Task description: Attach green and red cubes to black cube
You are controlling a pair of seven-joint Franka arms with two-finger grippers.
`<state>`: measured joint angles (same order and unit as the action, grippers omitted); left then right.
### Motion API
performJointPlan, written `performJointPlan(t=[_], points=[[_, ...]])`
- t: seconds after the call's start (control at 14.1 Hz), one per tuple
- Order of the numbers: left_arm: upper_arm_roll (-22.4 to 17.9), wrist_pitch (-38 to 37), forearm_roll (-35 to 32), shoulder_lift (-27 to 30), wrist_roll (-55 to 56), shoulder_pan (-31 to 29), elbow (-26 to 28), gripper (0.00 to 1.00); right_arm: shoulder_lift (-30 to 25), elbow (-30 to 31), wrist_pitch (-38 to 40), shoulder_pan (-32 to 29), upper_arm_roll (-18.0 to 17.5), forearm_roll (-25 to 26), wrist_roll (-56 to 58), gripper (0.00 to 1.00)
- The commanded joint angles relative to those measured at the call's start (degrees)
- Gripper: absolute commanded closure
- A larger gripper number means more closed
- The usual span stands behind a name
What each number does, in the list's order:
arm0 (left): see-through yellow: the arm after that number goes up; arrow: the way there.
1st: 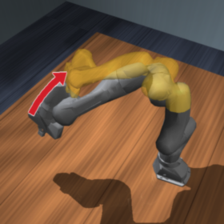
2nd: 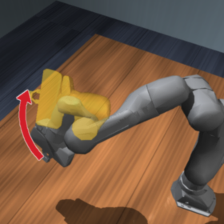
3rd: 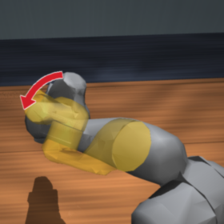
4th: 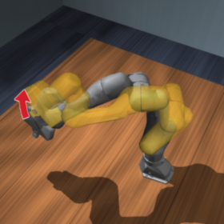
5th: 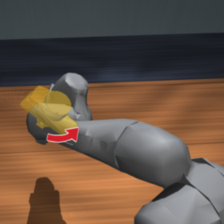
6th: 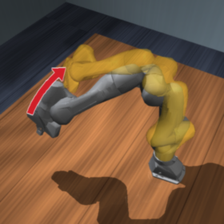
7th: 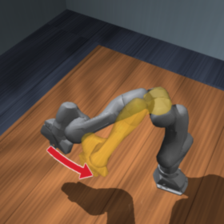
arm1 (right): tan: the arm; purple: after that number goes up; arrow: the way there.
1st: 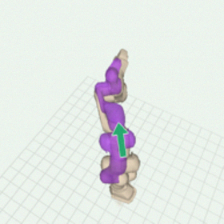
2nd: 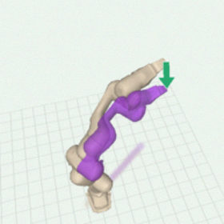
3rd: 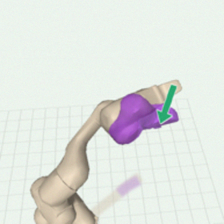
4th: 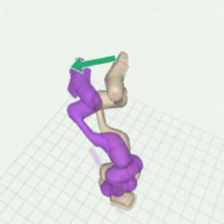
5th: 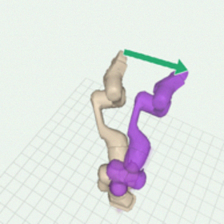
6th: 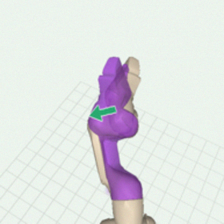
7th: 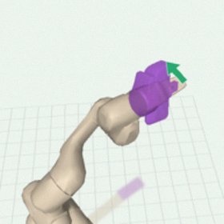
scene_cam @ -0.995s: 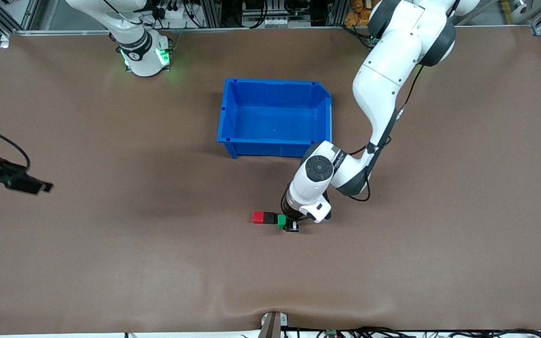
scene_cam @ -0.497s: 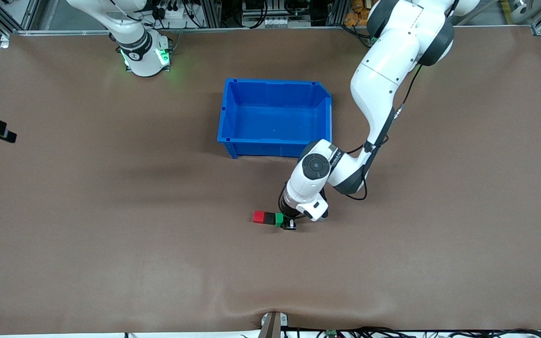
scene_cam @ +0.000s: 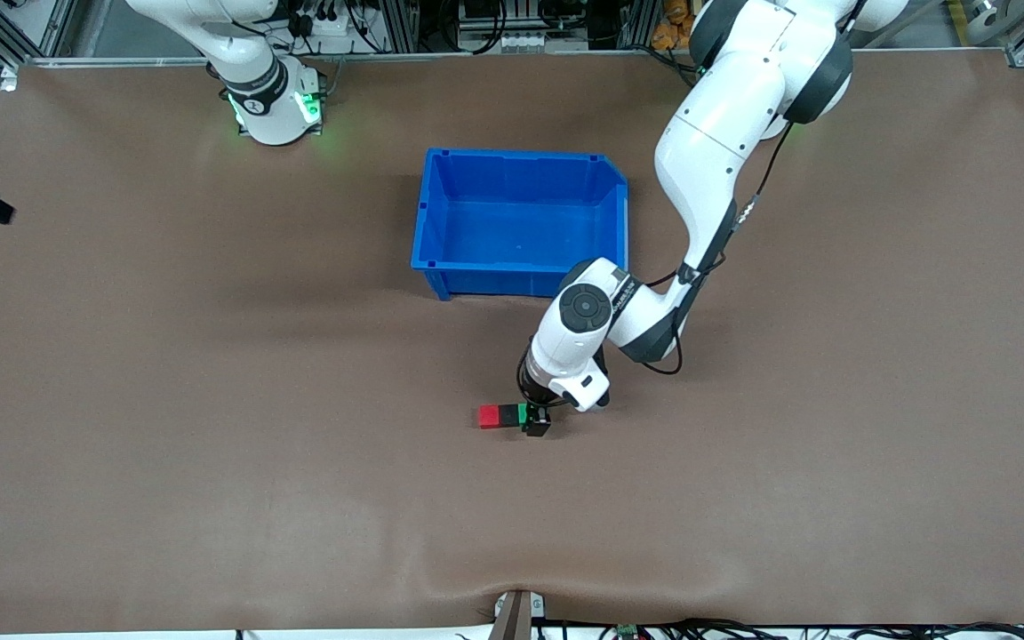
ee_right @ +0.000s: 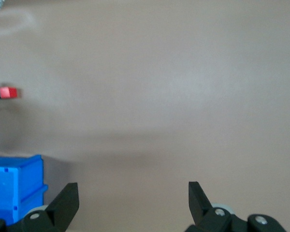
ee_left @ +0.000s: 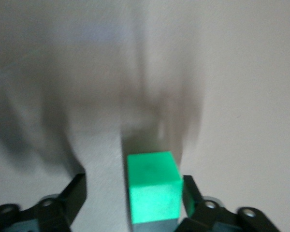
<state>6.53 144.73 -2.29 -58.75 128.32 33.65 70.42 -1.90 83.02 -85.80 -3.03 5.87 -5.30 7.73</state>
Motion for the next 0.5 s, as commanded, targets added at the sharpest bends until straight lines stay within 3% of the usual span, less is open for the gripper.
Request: performJointPlan(t=[0.0, 0.07, 0.21, 0.43], points=[[-0.8, -3.3, -1.3, 1.8, 0.2, -0.1, -0.6, 0.0, 0.6, -2.8, 1.5, 0.8, -0.8, 4.5, 0.4, 0.0], [-1.6, -6.3, -3.5, 3.7, 0.2, -0.2, -0.6, 0.0, 0.5, -2.7, 1.8, 1.8, -0.8, 7.0, 0.3, 0.0], [-3.3, -10.7, -6.7, 7.2, 0.2, -0.5, -0.6, 0.0, 0.5, -2.7, 4.5, 1.7, -0.6, 7.2, 0.4, 0.0], [-3.9, -11.0, -8.0, 12.6, -0.4, -3.8, -0.5, 0.0, 0.3, -2.7, 5.0, 2.2, -0.8, 7.8, 0.5, 0.0]])
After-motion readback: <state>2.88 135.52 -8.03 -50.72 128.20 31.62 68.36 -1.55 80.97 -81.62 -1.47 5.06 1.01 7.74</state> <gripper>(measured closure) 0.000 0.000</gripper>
